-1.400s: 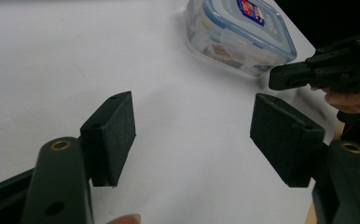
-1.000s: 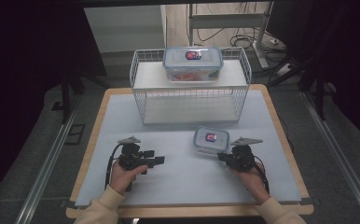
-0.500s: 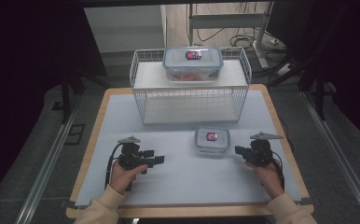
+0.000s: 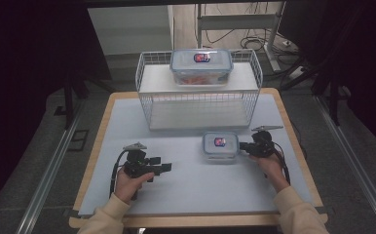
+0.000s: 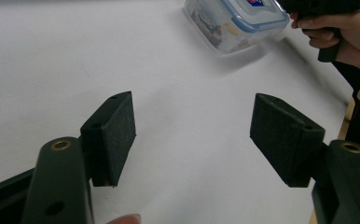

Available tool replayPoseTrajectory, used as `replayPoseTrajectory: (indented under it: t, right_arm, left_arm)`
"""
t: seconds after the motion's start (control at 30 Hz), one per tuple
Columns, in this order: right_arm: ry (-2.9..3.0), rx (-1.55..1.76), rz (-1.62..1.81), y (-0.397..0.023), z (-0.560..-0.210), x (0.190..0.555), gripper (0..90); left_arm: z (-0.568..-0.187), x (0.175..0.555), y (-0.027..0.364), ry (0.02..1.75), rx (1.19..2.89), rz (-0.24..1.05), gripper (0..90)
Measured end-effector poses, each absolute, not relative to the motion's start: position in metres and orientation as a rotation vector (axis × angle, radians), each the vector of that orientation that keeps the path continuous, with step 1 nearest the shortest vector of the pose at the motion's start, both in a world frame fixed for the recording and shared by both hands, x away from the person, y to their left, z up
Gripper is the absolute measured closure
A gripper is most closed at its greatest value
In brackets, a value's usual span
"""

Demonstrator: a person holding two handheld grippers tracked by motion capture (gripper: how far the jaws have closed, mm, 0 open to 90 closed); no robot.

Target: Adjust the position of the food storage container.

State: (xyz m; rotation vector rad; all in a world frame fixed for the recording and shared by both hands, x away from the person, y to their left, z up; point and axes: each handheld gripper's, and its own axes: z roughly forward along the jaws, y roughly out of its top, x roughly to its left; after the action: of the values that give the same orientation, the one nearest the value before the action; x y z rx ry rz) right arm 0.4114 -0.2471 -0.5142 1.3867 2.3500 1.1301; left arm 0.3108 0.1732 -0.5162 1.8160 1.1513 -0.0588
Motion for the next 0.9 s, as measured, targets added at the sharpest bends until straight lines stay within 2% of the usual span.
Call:
replayPoseTrajectory:
  t: [0.67, 0.9]
  right_arm:
    - [2.440, 1.292, 1.178, -0.197, -0.520, 0.413, 89.4]
    - [2.419, 1.290, 1.190, -0.197, -0.519, 0.414, 89.4]
  left_arm:
    - [-0.518, 0.312, 0.173, 1.158, 1.821, -0.054, 30.6]
    - [-0.518, 0.312, 0.175, 1.159, 1.817, -0.052, 30.6]
